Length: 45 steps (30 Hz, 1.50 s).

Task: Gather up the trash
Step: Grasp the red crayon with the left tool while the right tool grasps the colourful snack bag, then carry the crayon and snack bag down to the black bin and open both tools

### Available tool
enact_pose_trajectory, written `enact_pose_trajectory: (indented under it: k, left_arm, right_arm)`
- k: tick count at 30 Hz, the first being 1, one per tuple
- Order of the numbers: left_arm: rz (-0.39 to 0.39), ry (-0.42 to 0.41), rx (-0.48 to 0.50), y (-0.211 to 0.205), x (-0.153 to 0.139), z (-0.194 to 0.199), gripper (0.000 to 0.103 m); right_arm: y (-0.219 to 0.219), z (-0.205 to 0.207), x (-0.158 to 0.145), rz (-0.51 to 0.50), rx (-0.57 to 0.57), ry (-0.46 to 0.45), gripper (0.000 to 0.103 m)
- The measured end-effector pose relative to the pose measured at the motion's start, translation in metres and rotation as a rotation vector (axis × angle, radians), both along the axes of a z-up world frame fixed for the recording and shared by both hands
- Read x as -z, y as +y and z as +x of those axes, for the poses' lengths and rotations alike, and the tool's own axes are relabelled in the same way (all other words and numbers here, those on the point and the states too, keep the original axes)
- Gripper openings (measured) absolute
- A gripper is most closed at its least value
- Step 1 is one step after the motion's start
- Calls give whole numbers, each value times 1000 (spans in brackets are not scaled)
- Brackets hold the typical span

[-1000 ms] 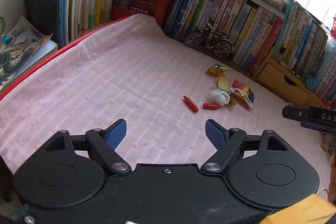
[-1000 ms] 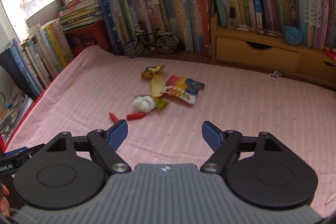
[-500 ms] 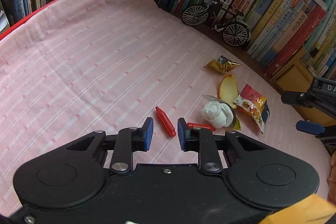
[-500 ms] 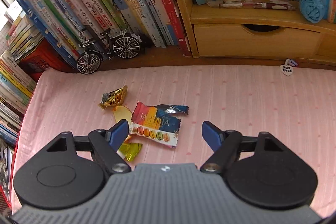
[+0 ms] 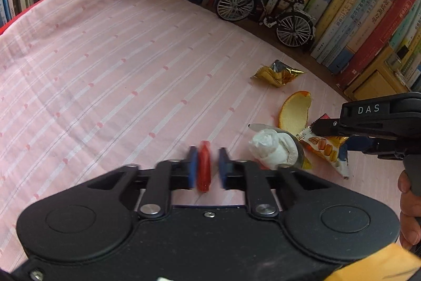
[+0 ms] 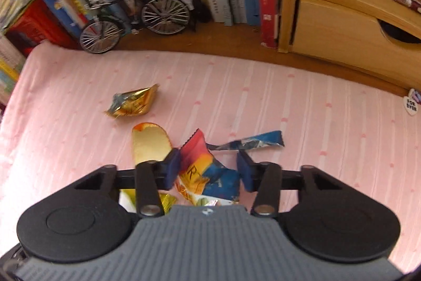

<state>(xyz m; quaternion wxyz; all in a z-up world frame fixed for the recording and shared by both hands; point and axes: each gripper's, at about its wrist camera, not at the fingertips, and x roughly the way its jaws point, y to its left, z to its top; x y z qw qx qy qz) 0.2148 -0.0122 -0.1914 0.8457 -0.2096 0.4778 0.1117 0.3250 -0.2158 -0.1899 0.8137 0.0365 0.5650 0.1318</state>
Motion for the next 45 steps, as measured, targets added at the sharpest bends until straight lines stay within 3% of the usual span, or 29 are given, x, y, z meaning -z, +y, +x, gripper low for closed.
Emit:
enact_pose_trajectory:
  k: [2,5,10,12,14,16,20,25,28,31,45]
  left_arm:
    - [-33,-17,5,0,-1,-3,9]
    - [-4,-36,42,-8,-9,-8,9]
    - [10,-64,68,-15,-25,-19,9]
    - [12,-69,69,-15,-30,-24,9]
    - [17,-73,71,-14,-35,-29,9]
    - [25,-75,71,-13,-39,-34,9]
    - [29,-67,55,-10,-40,-43,9]
    - [35,-54,43,-10,-37,-51,9]
    - [38,-52,42,-11,-37,-56,9]
    - [36,-51,40,-12,-38,-58,9]
    - [13,-94,67,-19,-59,-87,9]
  right_arm:
    - [-4,-7,-6,12,-14,-15,20]
    - [-11,-16,-15,41,-17,-34,15]
    - [-21,-33,-24,52,-41,-58,15]
    - [-23,-39,-28,47,-76,-88,28]
    - [-22,-42,-33,27,-148,-116,55]
    - [-20,-47,-37,-4,-217,-156,68]
    - [-12,-45,-34,-70,-339,-146,76]
    - [-5,-36,-16,-110,-360,-98,77]
    - [-5,-36,-9,-99,-350,-70,71]
    - [-8,-41,-6,-67,-325,-40,45]
    - [-31,-89,-43,86,-176,-78,41]
